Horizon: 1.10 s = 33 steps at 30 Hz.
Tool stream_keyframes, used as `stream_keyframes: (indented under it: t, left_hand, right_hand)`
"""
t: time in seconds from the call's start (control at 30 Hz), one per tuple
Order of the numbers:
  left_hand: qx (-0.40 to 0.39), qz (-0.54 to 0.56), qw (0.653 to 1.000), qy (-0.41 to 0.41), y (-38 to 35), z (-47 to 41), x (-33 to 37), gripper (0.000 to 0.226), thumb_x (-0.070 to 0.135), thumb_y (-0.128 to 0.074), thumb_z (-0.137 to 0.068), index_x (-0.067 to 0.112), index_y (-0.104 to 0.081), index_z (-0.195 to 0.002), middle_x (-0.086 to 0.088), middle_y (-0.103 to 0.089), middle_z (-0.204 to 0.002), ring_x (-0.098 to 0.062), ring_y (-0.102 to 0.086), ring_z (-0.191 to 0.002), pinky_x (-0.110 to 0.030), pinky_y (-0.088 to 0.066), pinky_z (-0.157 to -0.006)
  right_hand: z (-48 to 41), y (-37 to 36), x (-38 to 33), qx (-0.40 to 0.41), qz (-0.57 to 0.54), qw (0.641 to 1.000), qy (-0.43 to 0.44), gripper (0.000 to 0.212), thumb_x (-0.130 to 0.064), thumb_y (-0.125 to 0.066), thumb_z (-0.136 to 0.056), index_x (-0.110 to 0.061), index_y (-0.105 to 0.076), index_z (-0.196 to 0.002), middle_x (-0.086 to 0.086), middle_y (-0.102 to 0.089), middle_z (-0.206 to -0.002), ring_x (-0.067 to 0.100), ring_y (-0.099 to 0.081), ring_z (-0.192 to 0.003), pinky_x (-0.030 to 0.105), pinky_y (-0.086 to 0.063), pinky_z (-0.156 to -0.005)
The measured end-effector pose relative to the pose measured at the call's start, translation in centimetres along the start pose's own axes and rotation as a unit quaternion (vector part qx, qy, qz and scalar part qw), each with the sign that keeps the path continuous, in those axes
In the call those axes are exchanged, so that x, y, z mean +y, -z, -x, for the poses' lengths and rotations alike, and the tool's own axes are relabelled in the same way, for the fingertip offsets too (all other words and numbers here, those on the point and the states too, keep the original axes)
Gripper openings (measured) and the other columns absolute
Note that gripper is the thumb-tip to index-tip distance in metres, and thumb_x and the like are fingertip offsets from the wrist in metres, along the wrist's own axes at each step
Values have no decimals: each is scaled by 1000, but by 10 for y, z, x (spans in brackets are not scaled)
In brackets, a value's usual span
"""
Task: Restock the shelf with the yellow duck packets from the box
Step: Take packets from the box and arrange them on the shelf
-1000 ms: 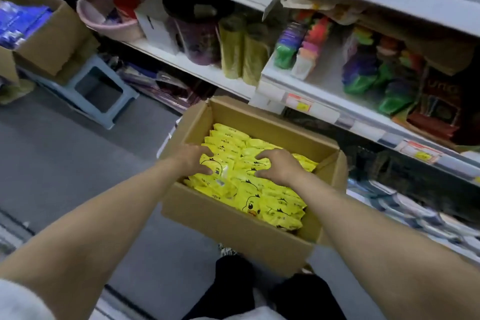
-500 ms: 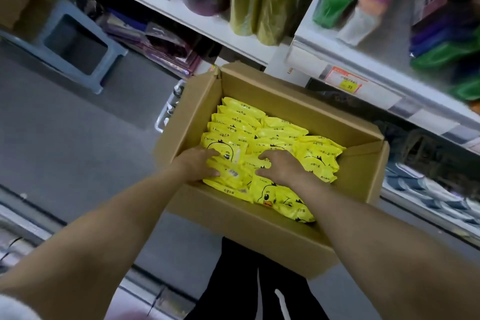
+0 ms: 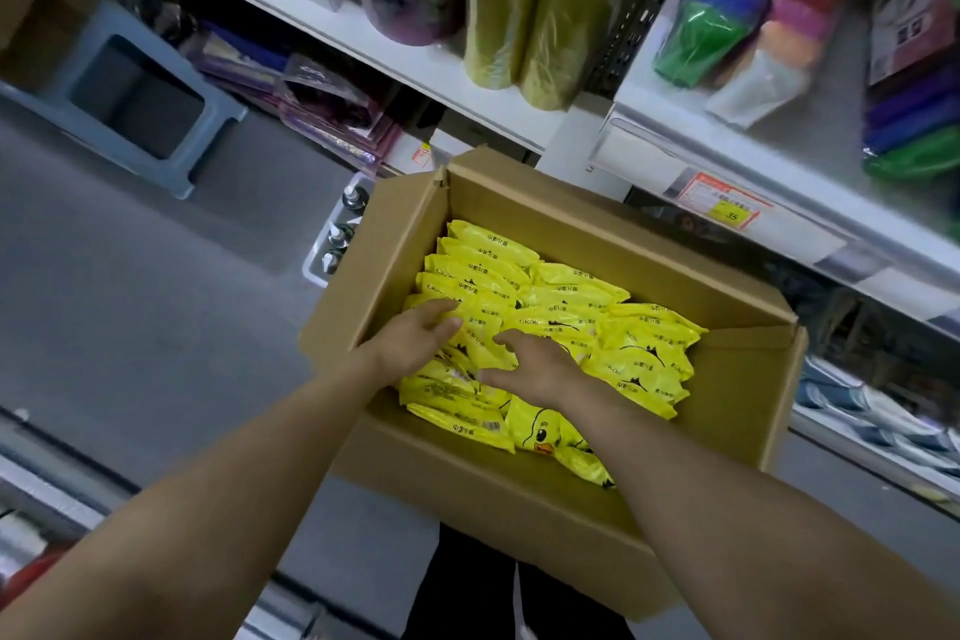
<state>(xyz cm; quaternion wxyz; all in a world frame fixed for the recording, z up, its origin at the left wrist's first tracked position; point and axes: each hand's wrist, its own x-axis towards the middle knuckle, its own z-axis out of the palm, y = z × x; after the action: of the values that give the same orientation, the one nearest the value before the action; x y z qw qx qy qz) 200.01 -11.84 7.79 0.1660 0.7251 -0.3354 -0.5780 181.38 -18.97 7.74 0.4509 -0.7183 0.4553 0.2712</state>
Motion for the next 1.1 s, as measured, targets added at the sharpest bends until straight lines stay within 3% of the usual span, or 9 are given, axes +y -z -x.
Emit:
stream_keyframes:
  t: [0.13,0.33,0.47,0.63,0.73,0.83,0.9,1.0,1.1]
  left_hand:
    - [-30,-2,999,-23,4,-3,7,42,35,-55,-98,26,-52,-139,3,-52,-137,-13,-52,-119,-27,-42,-98]
    - [-82,-11,996,12,7,-3,-14,34,35,-59,-96,20,-62,-127,3,-64,-124,-11,-55,-119,-28,-41,-104]
    - [-76,-16,997,22,4,-6,-17,33,37,-57,-97,19,-63,-124,2,-65,-115,-14,-58,-113,-27,-43,-95]
    - [-161,-94,982,34,4,-3,-21,26,37,-65,-92,16,-73,-104,1,-69,-102,-7,-58,-98,-25,-43,-86]
    - [-246,-146,958,14,-2,0,-16,33,40,-71,-86,23,-71,-114,7,-62,-121,-9,-53,-119,-24,-36,-99]
    - [-290,-245,925,13,-14,-5,-10,46,47,-71,-83,29,-64,-125,6,-49,-143,-14,-42,-133,-27,-31,-106]
    - [-296,-283,912,9,-21,-11,-11,51,51,-73,-80,31,-63,-125,4,-50,-142,-18,-45,-131,-30,-35,-106]
    - [-290,-306,907,12,-27,-17,-10,53,47,-76,-78,28,-63,-125,2,-50,-139,-19,-47,-128,-31,-37,-103]
    - [-272,-335,902,-7,-34,-23,-12,39,37,-81,-75,19,-70,-108,-1,-57,-131,-20,-52,-123,-34,-43,-100]
  right_hand:
    - [-15,-3,-4,-6,2,1000,-24,86,-56,-68,-85,-17,-32,-152,8,-44,-151,29,-45,-135,37,-42,-103]
    - [-38,-5,-8,22,-71,995,-68,82,-55,-71,-83,-14,-38,-146,9,-49,-143,28,-48,-129,35,-43,-94]
    - [-49,-14,-11,43,-75,991,-103,80,-57,-77,-76,-14,-45,-135,7,-54,-133,27,-53,-121,36,-46,-86]
    - [-47,-8,-10,-10,31,989,-143,50,-50,-78,-79,-13,-54,-104,5,-61,-105,24,-59,-97,31,-43,-71]
    - [-40,9,3,-26,43,987,-152,57,-44,-77,-82,-7,-57,-120,9,-61,-123,27,-58,-109,32,-46,-79]
    - [-27,25,25,-33,-6,984,-174,63,-36,-70,-90,-1,-46,-137,13,-55,-132,29,-54,-119,34,-49,-89]
    - [-21,29,43,-32,-61,980,-189,63,-32,-68,-93,0,-41,-141,10,-54,-120,27,-52,-111,38,-54,-83]
    - [-13,29,62,-19,-114,975,-190,73,-29,-68,-92,-4,-32,-150,15,-45,-144,30,-48,-125,40,-56,-83]
    - [-12,22,78,5,-122,977,-176,63,-32,-71,-88,-10,-46,-141,13,-52,-139,29,-55,-112,42,-59,-79]
